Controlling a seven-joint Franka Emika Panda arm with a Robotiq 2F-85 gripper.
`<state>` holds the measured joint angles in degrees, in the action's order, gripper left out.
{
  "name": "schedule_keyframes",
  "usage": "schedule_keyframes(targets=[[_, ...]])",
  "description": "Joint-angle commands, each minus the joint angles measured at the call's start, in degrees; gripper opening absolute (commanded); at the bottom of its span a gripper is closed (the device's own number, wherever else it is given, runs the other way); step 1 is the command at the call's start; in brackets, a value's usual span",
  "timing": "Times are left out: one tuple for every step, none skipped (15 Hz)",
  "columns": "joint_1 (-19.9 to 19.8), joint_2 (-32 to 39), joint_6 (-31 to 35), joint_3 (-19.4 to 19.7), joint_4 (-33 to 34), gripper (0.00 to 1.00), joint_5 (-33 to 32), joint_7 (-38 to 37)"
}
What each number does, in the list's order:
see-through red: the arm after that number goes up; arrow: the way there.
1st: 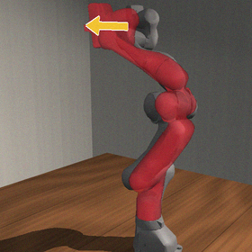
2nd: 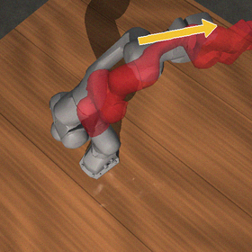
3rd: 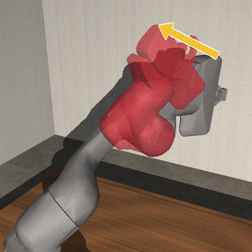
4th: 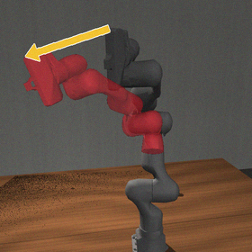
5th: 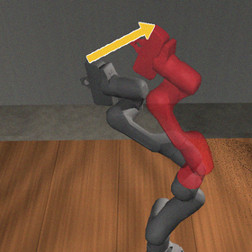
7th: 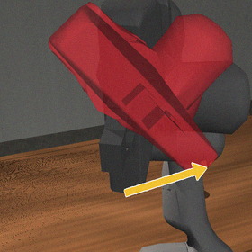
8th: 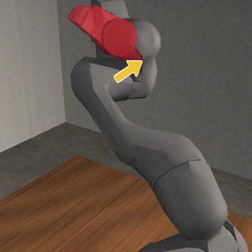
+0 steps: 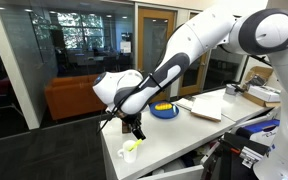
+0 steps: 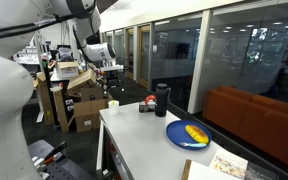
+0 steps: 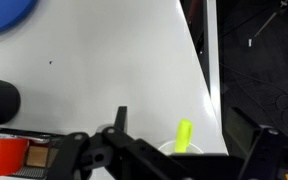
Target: Take the yellow marker out of the cup and put it on the table
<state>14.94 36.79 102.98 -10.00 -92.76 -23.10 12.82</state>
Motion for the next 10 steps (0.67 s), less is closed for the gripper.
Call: schedule_keyframes(targets=[[0.9, 2.6, -2.6, 0.6, 3.3, 1.00, -0.3, 2.1], [1.0, 2.9, -2.5, 0.6, 3.5, 1.00, -0.3, 2.3], [1.0, 3.3, -2.1, 0.7, 3.5, 1.00, -0.4, 2.2], [1.1, 3.5, -2.0, 0.7, 3.6, 1.00, -0.5, 2.3], [1.2, 3.7, -1.9, 0.7, 3.7, 1.00, -0.6, 2.4], [1.3, 4.0, -1.9, 0.7, 3.7, 1.00, -0.7, 2.5], [1.4, 4.4, -1.9, 0.7, 3.9, 1.00, -0.7, 2.5], [1.5, 4.7, -1.8, 0.6, 4.0, 1.00, -0.6, 2.6], [1.6, 4.9, -1.6, 0.6, 4.0, 1.00, -0.6, 2.7], [1.8, 5.2, -1.6, 0.5, 4.0, 1.00, -0.6, 2.7]])
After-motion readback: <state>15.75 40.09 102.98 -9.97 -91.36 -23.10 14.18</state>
